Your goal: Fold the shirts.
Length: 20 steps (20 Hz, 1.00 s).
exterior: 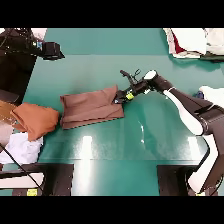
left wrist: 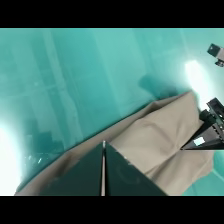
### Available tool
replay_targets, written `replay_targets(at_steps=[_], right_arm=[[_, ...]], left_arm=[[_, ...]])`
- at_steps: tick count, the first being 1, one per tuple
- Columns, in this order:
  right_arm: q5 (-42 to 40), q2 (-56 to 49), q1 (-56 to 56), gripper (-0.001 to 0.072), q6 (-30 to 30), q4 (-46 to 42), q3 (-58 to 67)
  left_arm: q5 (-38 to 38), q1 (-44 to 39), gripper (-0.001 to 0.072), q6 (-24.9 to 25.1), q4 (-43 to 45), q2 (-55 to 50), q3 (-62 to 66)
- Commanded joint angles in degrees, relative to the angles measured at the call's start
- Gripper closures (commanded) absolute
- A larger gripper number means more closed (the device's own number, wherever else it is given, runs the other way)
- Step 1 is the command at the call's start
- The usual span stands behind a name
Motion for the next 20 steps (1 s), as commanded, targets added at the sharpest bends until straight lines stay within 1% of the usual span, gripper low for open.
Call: replay_targets(at_steps=[1, 3, 6, 7, 10, 12, 14, 16, 20], right_arm=[[2.8, 1.3, -0.4, 0.0692, -0.7, 1.0, 2.6], [4.9, 5.8, -4.0, 0.0692, 0.7, -0.4, 2.2], [4.6, 16.2, -13.3, 0.0692, 6.4, -7.9, -1.9], [4.8, 19.6, -17.2, 0.0692, 7.2, -9.7, -3.7], [4.0, 29.2, -30.6, 0.0692, 7.9, -13.5, -7.8], [2.2, 32.9, -39.3, 0.0692, 7.9, -14.4, -8.7], [1.4, 33.9, -47.3, 0.0693, 7.9, -14.5, -7.9], [1.2, 32.9, -53.5, 0.0693, 7.8, -14.6, -5.7], [1.5, 27.2, -60.7, 0.0693, 7.9, -13.1, 3.5]], left_arm=[[-2.1, -0.4, 0.0684, 0.1, -0.7, 0.0, 0.0], [-2.5, -1.8, 0.0684, 0.1, -0.7, 0.0, 0.0], [-1.7, -6.6, 0.0684, 0.1, -0.7, 0.0, 0.0], [-0.7, -8.4, 0.0684, 0.2, -0.7, 0.0, 0.0], [3.6, -13.3, 0.0684, 0.5, -0.7, 0.0, 0.0], [7.4, -16.4, 0.0684, 0.5, -0.7, 0.0, 0.0], [10.5, -19.2, 0.0684, 0.5, -0.7, 0.0, 0.0], [11.9, -21.5, 0.0684, 0.5, -0.7, 0.0, 0.0], [12.2, -23.8, 0.0683, 0.5, -0.7, 0.0, 0.0]])
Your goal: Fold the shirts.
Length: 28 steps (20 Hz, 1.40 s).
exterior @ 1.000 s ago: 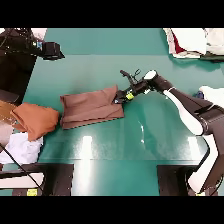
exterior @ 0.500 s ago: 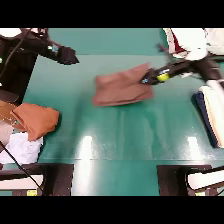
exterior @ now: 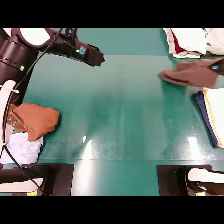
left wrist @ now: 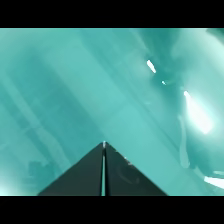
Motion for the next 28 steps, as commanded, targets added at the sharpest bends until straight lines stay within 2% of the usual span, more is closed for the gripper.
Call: replay_targets(at_steps=[1, 8, 10, 17, 23, 25, 26, 27, 28], right_arm=[[0.0, -4.0, -7.0, 0.0693, 0.2, 2.0, 7.8], [2.5, -5.6, -10.2, 0.0693, 0.2, 3.3, 26.9], [3.5, -4.3, -11.4, 0.0693, 0.2, 3.3, 28.0], [6.2, 7.5, -18.8, 0.0693, 0.1, 2.4, 12.0], [9.4, 19.8, -23.5, 0.069, 0.3, -15.0, -4.8], [10.2, 23.8, -25.1, 0.0686, 3.1, -23.2, -11.0], [10.3, 25.4, -25.7, 0.0618, 3.8, -28.2, -14.0], [10.3, 26.8, -26.4, 0.0396, 4.9, -33.5, -16.9], [10.0, 27.8, -27.0, 0.0233, 6.1, -37.6, -19.3]], left_arm=[[1.3, -1.8, 0.0684, -0.1, 0.1, 0.0, 0.0], [1.3, -1.8, 0.0683, 0.0, 0.5, -0.1, 0.0], [1.3, -1.8, 0.0683, 0.0, 0.5, -0.1, 0.0], [0.8, -1.8, 0.0683, 0.0, 1.2, -0.1, 0.0], [0.7, -1.8, 0.0683, 0.0, 1.5, -0.1, 0.0], [0.7, -1.8, 0.0683, 0.1, 1.6, -0.1, 0.0], [0.7, -1.8, 0.0683, 0.1, 1.6, -0.1, 0.0], [0.6, -1.8, 0.0683, 0.1, 1.6, -0.1, 0.0], [0.5, -1.8, 0.0683, 0.1, 1.6, -0.1, 0.0]])
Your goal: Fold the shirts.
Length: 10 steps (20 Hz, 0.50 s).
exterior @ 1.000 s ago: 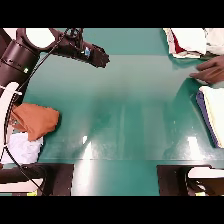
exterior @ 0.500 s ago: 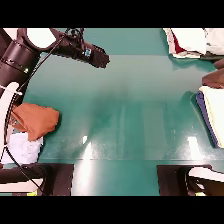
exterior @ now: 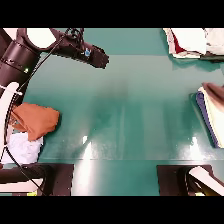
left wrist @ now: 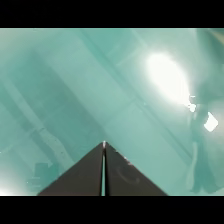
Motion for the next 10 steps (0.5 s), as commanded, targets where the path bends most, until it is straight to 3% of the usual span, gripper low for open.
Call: replay_targets(at_steps=[1, 5, 10], right_arm=[[0.3, 4.8, -2.9, 0.0118, 4.3, -17.3, -9.6], [0.9, 5.0, -4.1, 0.0117, 4.8, -14.2, -11.0], [1.2, 5.0, 5.2, 0.012, 5.5, 9.4, -10.3]], left_arm=[[-0.3, 0.0, 0.0683, 0.1, 0.1, 0.0, 0.0], [-1.7, 0.0, 0.0683, 0.1, 0.1, 0.0, 0.0], [-0.7, 0.0, 0.0683, 0.1, 0.2, 0.0, 0.0]])
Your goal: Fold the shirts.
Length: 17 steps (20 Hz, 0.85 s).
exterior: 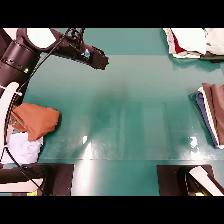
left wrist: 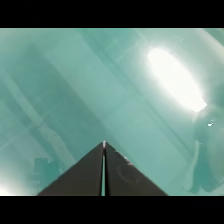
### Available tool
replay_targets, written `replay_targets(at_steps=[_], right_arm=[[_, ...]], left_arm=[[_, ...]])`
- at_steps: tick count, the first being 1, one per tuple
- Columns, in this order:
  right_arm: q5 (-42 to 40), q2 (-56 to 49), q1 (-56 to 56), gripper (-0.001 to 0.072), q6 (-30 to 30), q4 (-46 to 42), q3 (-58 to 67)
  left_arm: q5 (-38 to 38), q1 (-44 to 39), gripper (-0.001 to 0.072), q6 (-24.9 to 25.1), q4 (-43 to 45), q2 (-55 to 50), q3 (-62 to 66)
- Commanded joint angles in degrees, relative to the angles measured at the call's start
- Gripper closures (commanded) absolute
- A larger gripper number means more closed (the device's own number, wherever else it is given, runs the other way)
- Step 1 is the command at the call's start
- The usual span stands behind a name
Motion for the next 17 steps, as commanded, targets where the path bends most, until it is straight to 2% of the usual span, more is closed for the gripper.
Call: replay_targets(at_steps=[1, 2, 3, 4, 6, 7, 12, 17], right_arm=[[0.1, 0.2, 8.8, 0.0121, 0.5, 15.4, -0.2], [-1.0, 0.2, 13.4, 0.0123, 0.5, 16.2, -0.2], [-1.9, 0.2, 17.9, 0.0194, 0.5, 15.9, -0.2], [-3.1, 0.2, 22.7, 0.0307, 0.5, 15.2, -0.2], [-6.0, 0.2, 31.0, 0.06, 0.5, 15.3, -0.2], [-7.6, 0.2, 34.6, 0.069, 0.5, 15.3, -0.2], [-11.9, 0.2, 46.5, 0.069, -0.1, 15.2, -0.2], [-11.8, 0.2, 47.7, 0.069, -0.1, 15.3, -0.2]], left_arm=[[0.1, 0.0, 0.0683, -0.1, 0.1, 0.0, 0.0], [0.3, 0.0, 0.0683, -0.1, 0.0, 0.0, 0.0], [0.3, 0.0, 0.0683, -0.1, -0.1, 0.0, 0.0], [0.3, 0.0, 0.0683, -0.1, -0.1, 0.0, 0.0], [0.3, 0.0, 0.0683, -0.1, -0.1, 0.0, 0.0], [0.3, 0.0, 0.0683, -0.1, -0.1, 0.0, 0.0], [0.3, 0.0, 0.0683, -0.1, -0.1, 0.0, 0.0], [0.3, 0.0, 0.0683, -0.1, -0.1, 0.0, 0.0]])
